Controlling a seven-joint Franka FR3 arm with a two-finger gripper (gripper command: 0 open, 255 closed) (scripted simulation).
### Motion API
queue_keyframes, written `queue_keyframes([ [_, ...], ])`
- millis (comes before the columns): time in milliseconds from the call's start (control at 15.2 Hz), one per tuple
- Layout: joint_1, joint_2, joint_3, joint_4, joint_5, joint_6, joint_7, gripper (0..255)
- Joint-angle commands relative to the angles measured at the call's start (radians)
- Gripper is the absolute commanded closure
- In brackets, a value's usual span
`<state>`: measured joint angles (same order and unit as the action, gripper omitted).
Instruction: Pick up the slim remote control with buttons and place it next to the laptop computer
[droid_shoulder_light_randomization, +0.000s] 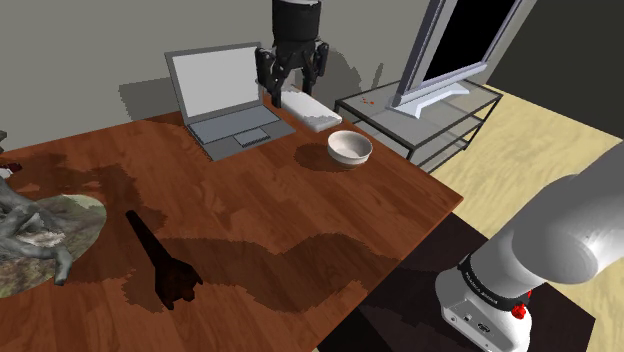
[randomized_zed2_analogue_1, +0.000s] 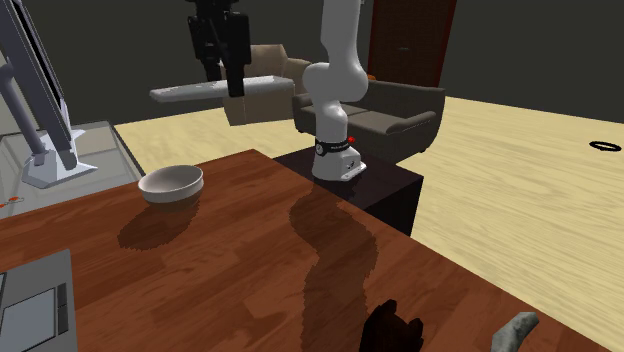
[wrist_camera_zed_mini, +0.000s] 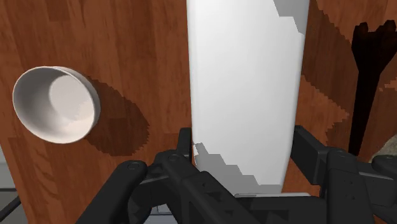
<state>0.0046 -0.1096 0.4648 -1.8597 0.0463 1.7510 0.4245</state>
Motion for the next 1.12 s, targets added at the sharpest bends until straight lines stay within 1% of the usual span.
queue_keyframes([
  [0, -0.02, 0.02, -0.022, 0.014, -0.012, 0.003, -0.041, 255],
  [528, -0.102, 0.088, -0.113, 0.086, -0.045, -0.007, -0.207, 255],
  [792, -0.141, 0.144, -0.153, 0.151, -0.064, -0.018, -0.282, 255],
  [1056, -0.178, 0.215, -0.189, 0.239, -0.083, -0.037, -0.353, 255],
])
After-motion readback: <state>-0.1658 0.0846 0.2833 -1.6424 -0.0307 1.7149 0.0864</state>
